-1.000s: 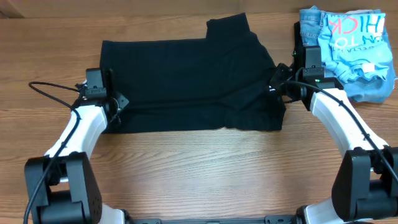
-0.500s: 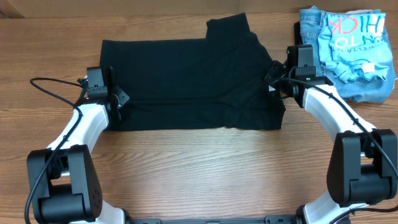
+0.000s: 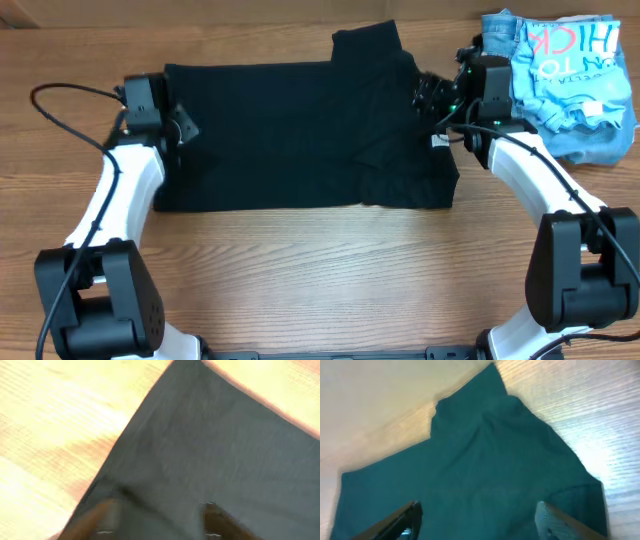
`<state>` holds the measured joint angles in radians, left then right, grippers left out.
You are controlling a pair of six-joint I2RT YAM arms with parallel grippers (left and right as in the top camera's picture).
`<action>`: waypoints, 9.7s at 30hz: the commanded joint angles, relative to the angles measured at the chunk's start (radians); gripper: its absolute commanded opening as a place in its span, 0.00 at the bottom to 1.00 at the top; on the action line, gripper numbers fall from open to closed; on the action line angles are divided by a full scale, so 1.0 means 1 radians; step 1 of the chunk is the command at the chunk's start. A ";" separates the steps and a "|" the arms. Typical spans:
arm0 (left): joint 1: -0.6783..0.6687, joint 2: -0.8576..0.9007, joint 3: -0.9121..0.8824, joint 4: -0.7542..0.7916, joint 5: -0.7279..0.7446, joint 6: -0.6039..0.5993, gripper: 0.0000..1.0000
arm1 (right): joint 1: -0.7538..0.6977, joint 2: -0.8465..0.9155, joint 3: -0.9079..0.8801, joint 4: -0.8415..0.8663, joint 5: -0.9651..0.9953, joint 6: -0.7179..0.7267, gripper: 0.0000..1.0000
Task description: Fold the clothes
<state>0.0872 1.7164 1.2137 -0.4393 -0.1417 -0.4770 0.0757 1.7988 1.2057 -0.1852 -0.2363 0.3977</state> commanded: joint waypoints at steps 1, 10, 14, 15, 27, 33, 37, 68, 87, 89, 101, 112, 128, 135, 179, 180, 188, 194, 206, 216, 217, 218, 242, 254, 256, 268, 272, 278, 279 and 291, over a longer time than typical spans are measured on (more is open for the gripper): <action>-0.011 -0.030 0.072 -0.108 0.112 0.037 0.04 | 0.001 -0.003 0.150 -0.219 -0.027 -0.143 0.61; -0.029 0.085 0.064 -0.405 0.135 0.037 0.04 | 0.001 -0.003 0.196 -0.883 0.110 -0.136 0.04; -0.032 0.195 0.064 -0.496 0.202 0.037 0.04 | 0.001 -0.002 0.093 -0.877 0.140 -0.109 0.04; -0.032 0.207 0.064 -0.507 0.210 0.037 0.04 | 0.000 -0.002 0.059 -0.855 0.145 -0.109 0.04; -0.031 0.227 0.025 -0.533 0.174 0.055 0.04 | 0.001 -0.001 -0.111 -0.624 0.176 -0.083 0.04; -0.028 0.227 -0.023 -0.506 0.054 0.055 0.04 | 0.000 -0.001 -0.159 -0.542 0.275 -0.084 0.04; -0.027 0.227 -0.023 -0.506 -0.054 0.055 0.04 | -0.044 -0.001 -0.159 -0.529 0.333 -0.084 0.04; 0.016 0.254 -0.040 -0.506 -0.051 0.070 0.04 | -0.101 0.037 -0.167 -0.530 0.160 -0.214 0.04; -0.060 0.252 0.361 -0.594 0.090 0.078 0.04 | 0.113 0.059 0.219 -0.759 0.071 -0.591 0.04; -0.075 0.252 0.361 -0.576 0.090 0.082 0.04 | 0.115 0.059 0.219 -0.700 0.071 -0.732 0.22; -0.082 0.252 0.361 -0.532 0.089 0.085 0.05 | 0.138 0.059 0.239 -0.724 -0.058 -1.295 0.62; -0.081 0.252 0.361 -0.499 0.080 0.104 0.17 | 0.289 0.061 0.113 -0.578 0.153 -1.152 0.55; -0.081 0.252 0.361 -0.497 0.080 0.104 0.25 | 0.290 0.167 0.058 -0.482 0.149 -1.107 0.54; -0.081 0.252 0.361 -0.498 0.080 0.104 0.26 | 0.290 0.163 0.103 -0.492 0.150 -1.073 0.37; -0.082 0.252 0.361 -0.513 0.090 0.104 0.34 | 0.069 0.045 0.330 -0.396 0.217 -0.483 0.35; -0.082 0.252 0.361 -0.509 0.090 0.104 0.34 | 0.043 0.035 0.335 -0.514 0.204 -0.431 0.34; -0.082 0.252 0.361 -0.490 0.090 0.104 0.07 | 0.050 0.043 0.199 -0.727 0.011 -0.419 0.04; -0.082 0.252 0.361 -0.456 0.090 0.104 0.10 | 0.050 0.043 0.011 -0.446 -0.080 -0.419 0.04; -0.082 0.252 0.361 -0.415 0.091 0.103 0.09 | 0.054 0.066 -0.108 -0.196 -0.080 -0.396 0.04; -0.082 0.252 0.361 -0.415 0.091 0.103 0.11 | 0.054 0.136 -0.113 -0.137 -0.080 -0.370 0.04; -0.082 0.252 0.361 -0.415 0.091 0.103 0.12 | 0.054 0.136 -0.113 -0.133 -0.080 -0.371 0.04; -0.082 0.252 0.361 -0.415 0.090 0.103 0.12 | 0.054 0.136 -0.112 -0.128 -0.080 -0.371 0.04; -0.082 0.252 0.361 -0.385 0.091 0.103 0.13 | 0.053 0.136 0.049 0.278 -0.049 -0.315 0.04; -0.115 0.252 0.361 -0.193 0.346 0.142 0.45 | 0.053 0.143 0.634 -0.035 0.146 -0.325 0.61; -0.122 0.252 0.361 -0.192 0.348 0.142 0.58 | 0.053 0.145 0.634 -0.005 0.146 -0.327 0.63; -0.226 0.252 0.361 -0.200 0.317 0.187 0.63 | 0.054 0.475 0.655 0.385 0.150 -0.348 0.67; -0.233 0.253 0.361 -0.209 0.226 0.200 0.65 | 0.054 0.571 0.655 0.506 0.169 -0.341 0.72; -0.233 0.253 0.361 -0.210 0.209 0.201 0.66 | 0.054 0.588 0.789 0.184 0.185 -0.341 0.68; -0.233 0.253 0.361 -0.210 0.209 0.201 0.66 | 0.054 0.588 0.869 0.087 0.185 -0.341 0.68; -0.233 0.253 0.361 -0.222 0.209 0.201 0.66 | 0.087 0.746 1.151 -0.167 0.203 -0.345 0.67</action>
<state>-0.1436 1.9678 1.5578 -0.6579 0.0772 -0.3023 0.1555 2.4447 2.3341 -0.3759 -0.0551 0.0521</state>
